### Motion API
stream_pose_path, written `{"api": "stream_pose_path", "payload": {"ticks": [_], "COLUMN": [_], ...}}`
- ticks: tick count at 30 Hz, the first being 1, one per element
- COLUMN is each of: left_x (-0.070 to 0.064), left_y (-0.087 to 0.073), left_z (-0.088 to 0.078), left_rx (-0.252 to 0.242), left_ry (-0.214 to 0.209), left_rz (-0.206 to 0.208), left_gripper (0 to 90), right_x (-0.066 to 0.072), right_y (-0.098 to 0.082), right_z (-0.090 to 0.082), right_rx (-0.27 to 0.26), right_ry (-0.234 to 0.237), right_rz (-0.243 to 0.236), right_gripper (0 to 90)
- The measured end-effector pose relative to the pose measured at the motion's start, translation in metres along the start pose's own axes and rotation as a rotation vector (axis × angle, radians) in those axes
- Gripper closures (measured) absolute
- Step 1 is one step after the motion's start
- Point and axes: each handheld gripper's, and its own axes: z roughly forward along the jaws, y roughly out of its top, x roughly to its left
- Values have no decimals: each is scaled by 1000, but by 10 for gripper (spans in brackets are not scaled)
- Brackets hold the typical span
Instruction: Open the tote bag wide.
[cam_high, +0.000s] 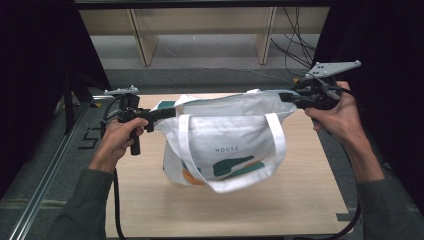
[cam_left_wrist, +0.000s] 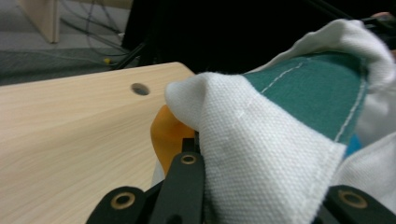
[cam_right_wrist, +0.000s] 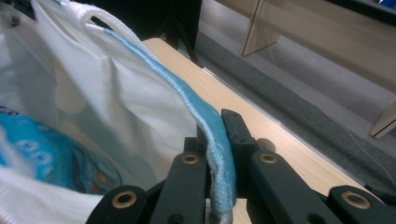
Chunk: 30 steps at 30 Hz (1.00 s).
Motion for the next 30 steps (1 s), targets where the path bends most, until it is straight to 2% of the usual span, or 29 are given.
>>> {"api": "stream_pose_path", "payload": {"ticks": [1, 2, 4, 5, 6, 8, 9, 11, 12, 13, 14, 16, 17, 20, 21, 22, 24, 25, 26, 28, 29, 30], "left_x": [5, 9, 15, 16, 16, 16, 14, 13, 11, 10, 9, 9, 9, 9, 6, 5, 4, 0, 0, -5, -9, -9], "left_y": [-3, -5, -15, -17, -17, -21, -25, -27, -29, -31, -32, -34, -37, -37, -36, -35, -33, -29, -29, -23, -18, -18], "left_z": [1, 1, 0, -1, -1, -2, -4, -5, -6, -7, -8, -9, -11, -13, -16, -18, -21, -30, -30, -40, -52, -52], "left_rx": [9, 15, 20, 26, 26, 35, 42, 42, 49, 54, 59, 62, 60, 57, 46, 41, 39, 20, 20, -10, -13, -13], "left_ry": [3, 3, -14, -19, -19, -15, -14, -16, -14, -23, -27, -40, -33, -23, 13, 28, 43, 74, 74, 62, 81, 81], "left_rz": [-11, -17, -29, -25, -25, -18, 0, 11, 30, 37, 37, 38, 20, 1, -6, -13, -8, -1, -1, -12, -6, -6], "left_gripper": [861, 861, 854, 852, 848, 835, 829, 820, 781, 768, 751, 698, 644, 544, 505, 477, 425, 406, 386, 362, 345, 347], "right_x": [2, 2, 2, 3, 3, 5, 6, 8, 9, 12, 11, 12, 14, 17, 19, 20, 22, 22, 22, 22, 22, 22], "right_y": [1, 1, -3, -5, -5, -12, -15, -17, -22, -25, -26, -29, -34, -41, -46, -48, -50, -51, -51, -49, -49, -49], "right_z": [13, 13, 25, 28, 28, 35, 37, 39, 43, 45, 46, 47, 51, 58, 63, 64, 67, 70, 70, 70, 70, 70], "right_rx": [27, 27, 65, 69, 69, 101, 108, 115, 145, 131, 147, 146, 167, 151, 168, 184, 179, 168, 168, 179, 175, 175], "right_ry": [5, 5, 9, 10, 10, 32, 30, 30, 37, 29, 41, 46, 59, 64, 63, 78, 73, 70, 70, 66, 60, 60], "right_rz": [19, 19, 2, 11, 11, 16, 16, 28, 18, 32, 18, 23, 15, 23, 13, 13, 22, 28, 28, 23, 31, 31], "right_gripper": [873, 873, 872, 872, 872, 872, 872, 871, 871, 871, 871, 870, 869, 869, 869, 869, 869, 869, 869, 870, 869, 869]}}
